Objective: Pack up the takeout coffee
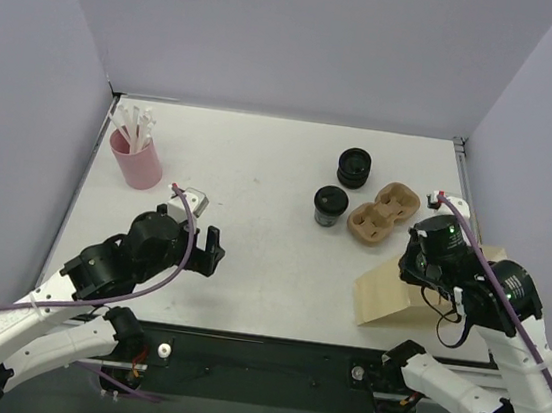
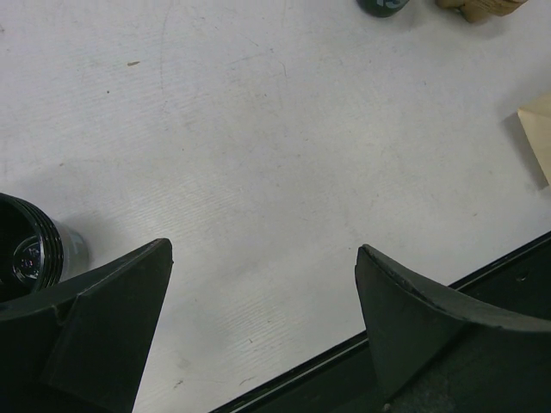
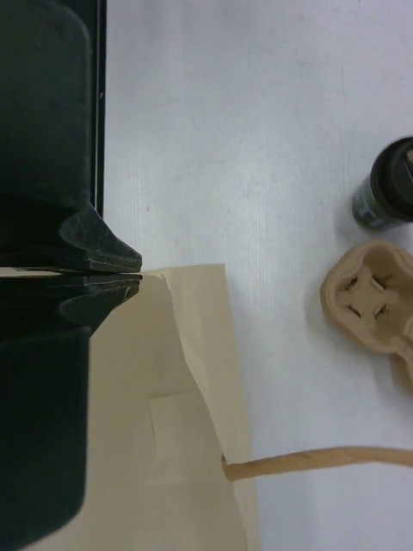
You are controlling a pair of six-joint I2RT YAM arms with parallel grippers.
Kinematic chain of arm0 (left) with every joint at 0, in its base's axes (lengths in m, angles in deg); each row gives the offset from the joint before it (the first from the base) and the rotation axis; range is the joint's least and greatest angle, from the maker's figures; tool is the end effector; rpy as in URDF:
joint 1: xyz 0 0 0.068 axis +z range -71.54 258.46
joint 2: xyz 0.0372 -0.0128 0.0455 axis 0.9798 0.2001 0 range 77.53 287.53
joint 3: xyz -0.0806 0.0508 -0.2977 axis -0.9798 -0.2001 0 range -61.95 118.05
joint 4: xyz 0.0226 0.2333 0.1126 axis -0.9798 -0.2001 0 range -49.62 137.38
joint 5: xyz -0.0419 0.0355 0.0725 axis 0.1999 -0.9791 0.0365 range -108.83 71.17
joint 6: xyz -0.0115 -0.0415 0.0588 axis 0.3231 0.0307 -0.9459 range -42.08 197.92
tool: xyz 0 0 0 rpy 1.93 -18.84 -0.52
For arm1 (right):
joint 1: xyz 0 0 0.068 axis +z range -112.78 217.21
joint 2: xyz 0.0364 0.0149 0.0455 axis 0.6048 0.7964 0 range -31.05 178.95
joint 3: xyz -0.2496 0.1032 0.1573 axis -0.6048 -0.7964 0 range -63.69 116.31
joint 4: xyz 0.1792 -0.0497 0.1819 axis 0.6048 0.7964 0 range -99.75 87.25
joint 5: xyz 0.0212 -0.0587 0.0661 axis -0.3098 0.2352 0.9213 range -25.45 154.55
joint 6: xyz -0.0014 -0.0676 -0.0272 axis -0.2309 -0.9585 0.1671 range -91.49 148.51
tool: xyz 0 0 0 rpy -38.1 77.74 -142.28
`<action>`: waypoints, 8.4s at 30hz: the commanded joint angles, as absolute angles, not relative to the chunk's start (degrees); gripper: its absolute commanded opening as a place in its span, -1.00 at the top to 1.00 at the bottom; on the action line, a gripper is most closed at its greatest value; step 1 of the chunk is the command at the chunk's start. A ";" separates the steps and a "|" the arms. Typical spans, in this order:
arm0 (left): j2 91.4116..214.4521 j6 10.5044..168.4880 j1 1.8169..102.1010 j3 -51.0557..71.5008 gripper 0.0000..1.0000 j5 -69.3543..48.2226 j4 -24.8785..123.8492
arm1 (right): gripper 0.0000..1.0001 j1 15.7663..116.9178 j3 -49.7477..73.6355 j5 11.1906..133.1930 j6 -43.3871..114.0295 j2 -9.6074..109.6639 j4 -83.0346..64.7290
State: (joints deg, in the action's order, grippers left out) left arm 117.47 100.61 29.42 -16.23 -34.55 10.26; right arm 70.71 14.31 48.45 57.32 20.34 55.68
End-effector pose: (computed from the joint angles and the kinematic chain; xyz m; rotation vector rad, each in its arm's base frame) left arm 0.1012 -0.0916 0.3246 0.3234 2.1047 -0.4613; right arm 0.1124 0.0542 0.4317 0.0598 2.2310 0.2823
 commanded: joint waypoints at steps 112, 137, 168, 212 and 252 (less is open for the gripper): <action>145.46 117.03 40.05 19.52 0.97 -19.80 -5.08 | -0.19 47.15 26.13 55.22 70.60 64.63 37.28; 141.07 118.52 40.93 17.24 -0.17 -22.87 -10.19 | 0.01 39.42 30.18 59.45 72.01 80.04 30.24; 140.81 118.87 41.72 18.21 -0.19 -22.25 -11.50 | 0.13 39.41 24.29 61.91 69.46 80.74 27.52; 138.70 119.75 41.98 16.80 -0.19 -22.52 -12.03 | 0.10 40.55 24.99 62.09 69.29 78.20 27.78; 137.38 120.54 41.98 15.93 -0.19 -22.08 -12.12 | 0.15 40.55 23.94 60.86 67.18 79.87 29.01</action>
State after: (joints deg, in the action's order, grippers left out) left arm 138.28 120.33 41.55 15.55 -21.99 -12.43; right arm 40.31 24.05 62.42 68.28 79.84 26.15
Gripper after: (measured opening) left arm 0.597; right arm 0.426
